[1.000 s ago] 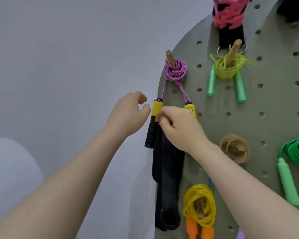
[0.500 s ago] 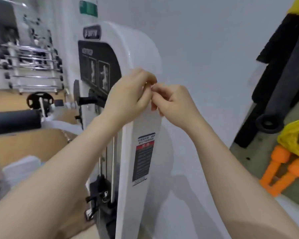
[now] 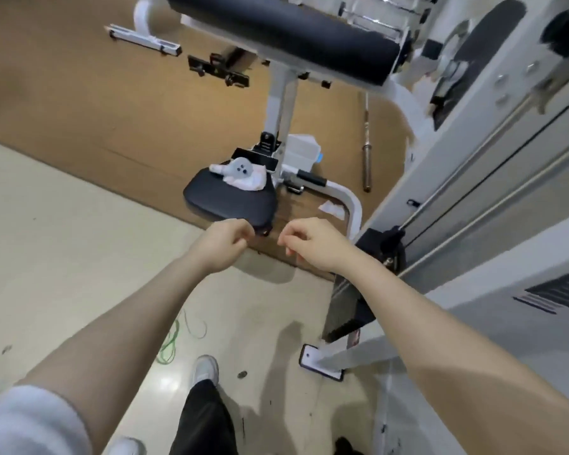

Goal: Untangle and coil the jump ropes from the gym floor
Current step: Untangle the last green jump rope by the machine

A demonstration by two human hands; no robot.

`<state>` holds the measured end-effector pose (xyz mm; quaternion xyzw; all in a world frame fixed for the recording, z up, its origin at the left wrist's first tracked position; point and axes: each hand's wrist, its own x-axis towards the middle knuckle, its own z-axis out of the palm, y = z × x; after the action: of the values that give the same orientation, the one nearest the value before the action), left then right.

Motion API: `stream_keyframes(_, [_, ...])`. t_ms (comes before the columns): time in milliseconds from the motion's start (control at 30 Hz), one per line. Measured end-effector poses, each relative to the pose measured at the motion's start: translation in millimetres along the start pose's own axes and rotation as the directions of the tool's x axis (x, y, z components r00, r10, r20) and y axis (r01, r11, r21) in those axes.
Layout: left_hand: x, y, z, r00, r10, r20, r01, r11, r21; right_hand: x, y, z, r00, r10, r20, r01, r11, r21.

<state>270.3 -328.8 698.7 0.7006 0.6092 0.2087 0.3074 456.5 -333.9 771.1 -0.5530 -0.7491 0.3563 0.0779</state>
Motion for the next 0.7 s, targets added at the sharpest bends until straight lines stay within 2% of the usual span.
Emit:
stream_keyframes(133, [-17.5,-96.1,-24.3,0.963,-0.259,-0.080,0.251,0.963,-0.093,80.2,-26.1,67.1,0.972,-0.034,0.233,0.053,0.996,-0.076])
stream_keyframes(267, [-26.8,-185.3,-49.1,0.898,-0.437,-0.060,0.422,0.891,-0.169,157.9,-57.4,136.5,0.919,-0.054,0.391,0.103,0.989,-0.105])
stream_keyframes(367, [-24.1,-255.3,-62.0,0.817,-0.575,-0.036,0.554,0.801,-0.224,218.9,-69.4,198.3,0.883,-0.033,0.468,0.119,0.981,-0.156])
stream_keyframes(533, [-14.0,-340.6,-39.7,0.732,-0.681,-0.006,0.654,0.705,-0.276,286.3,-42.6,290.5,0.837,0.066,0.544,0.079,0.968,-0.239])
stream_keyframes(700, [-2.8,-436.7,39.1,0.608,-0.792,0.049,0.733,0.536,-0.419,338.5,17.7,394.1,0.748,0.197,0.634,0.090,0.916,-0.391])
